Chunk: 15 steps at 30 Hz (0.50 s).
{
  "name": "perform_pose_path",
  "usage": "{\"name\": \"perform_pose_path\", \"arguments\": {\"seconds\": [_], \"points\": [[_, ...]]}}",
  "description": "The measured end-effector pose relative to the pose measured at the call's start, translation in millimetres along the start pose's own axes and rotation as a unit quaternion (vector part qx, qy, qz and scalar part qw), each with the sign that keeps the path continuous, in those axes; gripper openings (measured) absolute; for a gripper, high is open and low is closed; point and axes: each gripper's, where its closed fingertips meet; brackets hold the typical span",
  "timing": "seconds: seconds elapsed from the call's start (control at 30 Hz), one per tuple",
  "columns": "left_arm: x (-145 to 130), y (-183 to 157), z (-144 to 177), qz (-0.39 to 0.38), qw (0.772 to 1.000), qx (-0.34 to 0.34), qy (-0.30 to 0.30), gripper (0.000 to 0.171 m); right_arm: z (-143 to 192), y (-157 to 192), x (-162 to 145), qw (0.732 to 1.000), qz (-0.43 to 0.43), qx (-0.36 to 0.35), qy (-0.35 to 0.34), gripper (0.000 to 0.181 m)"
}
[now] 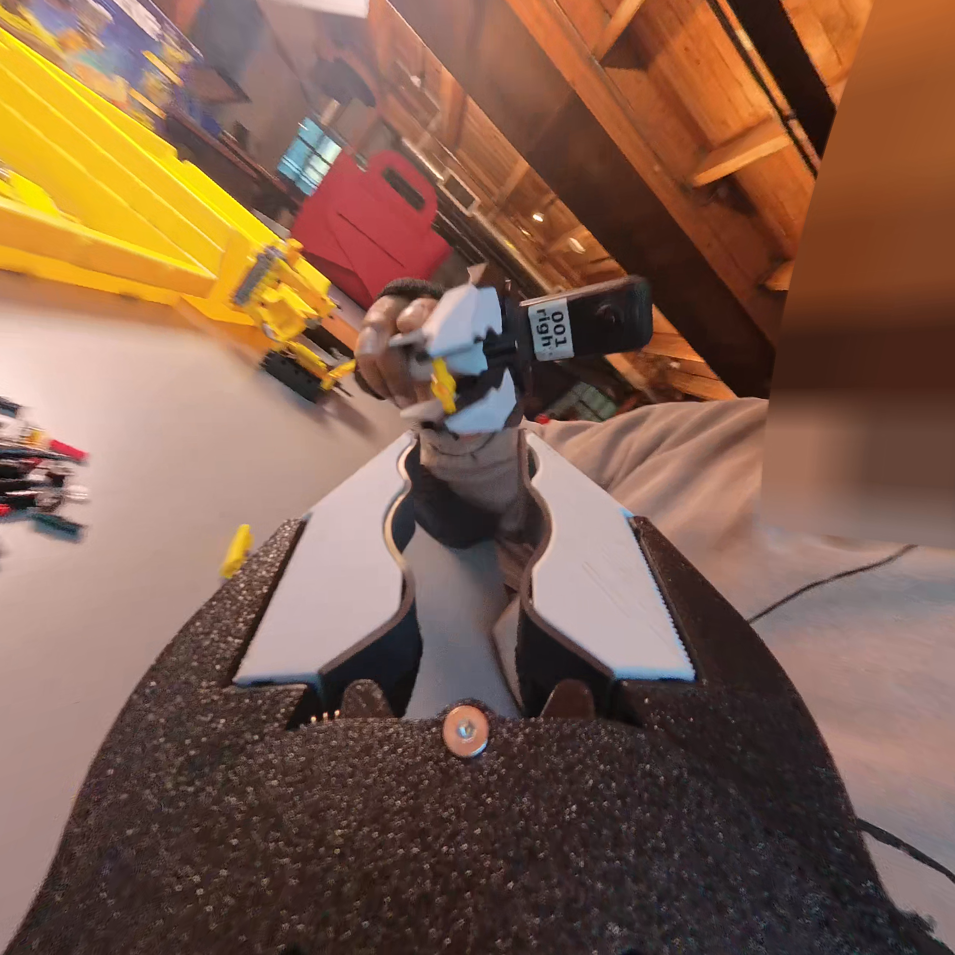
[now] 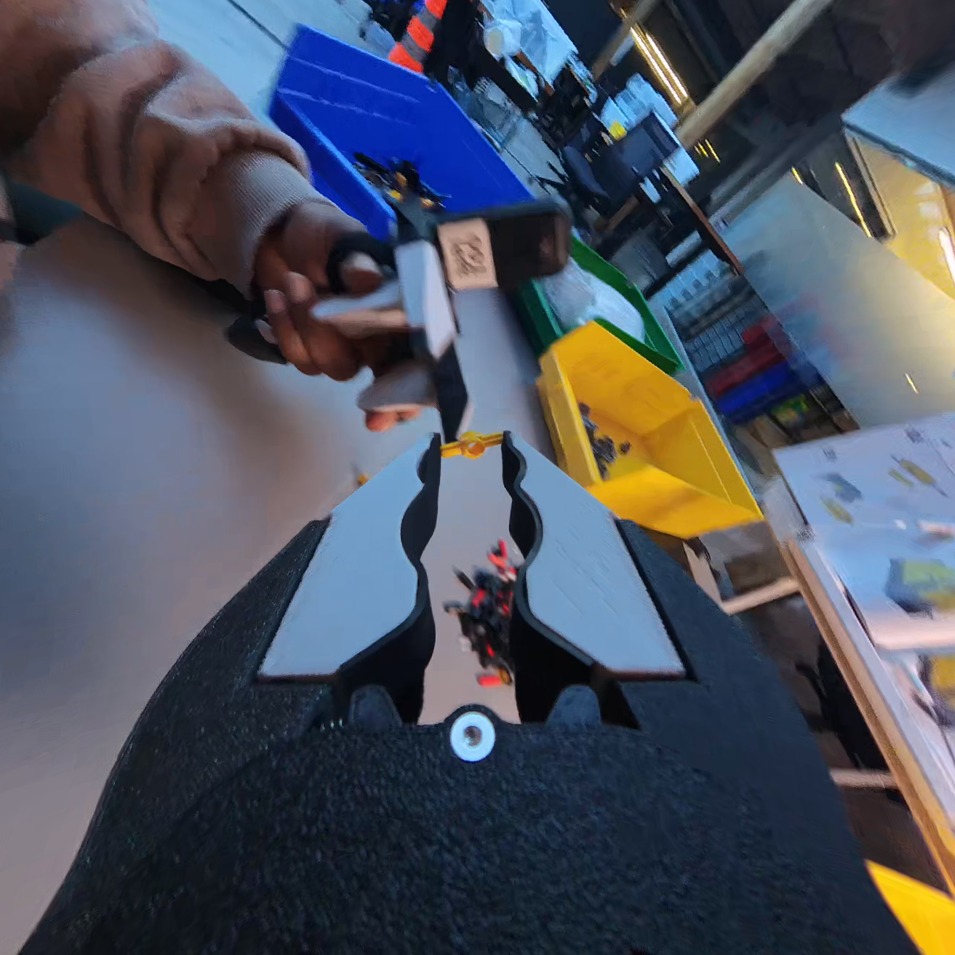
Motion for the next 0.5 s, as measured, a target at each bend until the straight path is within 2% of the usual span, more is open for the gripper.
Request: {"name": "perform_pose_path", "arguments": {"seconds": [0.07,0.13,0.2,0.27,0.3,0.33,0.43,0.5], "points": [[10.8,13.0,9.5,-0.058,0.996,0.07,-0.02,0.044,17.4,-42.5,-55.6,0.993,-0.031,-0.053,0.098,0.022],[13.7,29.1,18.4,-0.134,0.978,0.161,-0.008,0.046,50.3,-86.5,-128.8,0.967,-0.061,-0.098,0.227,0.022],[12.6,51.0,28.7,-0.207,0.942,0.263,0.026,0.048,90.0,-120.0,-197.4,0.928,-0.099,-0.128,0.336,0.022],[7.9,73.6,41.6,-0.271,0.892,0.353,0.078,0.053,121.2,-140.3,-247.0,0.894,-0.139,-0.146,0.401,0.022],[5.1,82.7,47.5,-0.295,0.869,0.385,0.102,0.055,132.3,-147.5,-264.1,0.881,-0.157,-0.155,0.419,0.022],[1.5,88.4,50.7,-0.303,0.857,0.4,0.12,0.056,142.6,-155.2,-277.9,0.867,-0.17,-0.17,0.436,0.023],[-6.2,94.5,51.8,-0.279,0.863,0.399,0.138,0.057,160.4,-174.3,-291.3,0.844,-0.181,-0.222,0.452,0.033],[-7.3,97.1,54.3,-0.271,0.864,0.401,0.143,0.057,152.1,-177.3,-275.7,0.857,-0.182,-0.239,0.419,0.036]]}}
Point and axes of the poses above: each gripper's, where its closed fingertips meet, z back along the fingers, x out of its top, y = z × x across the jaws, and after that the axes turned 13 degrees about z, right-handed
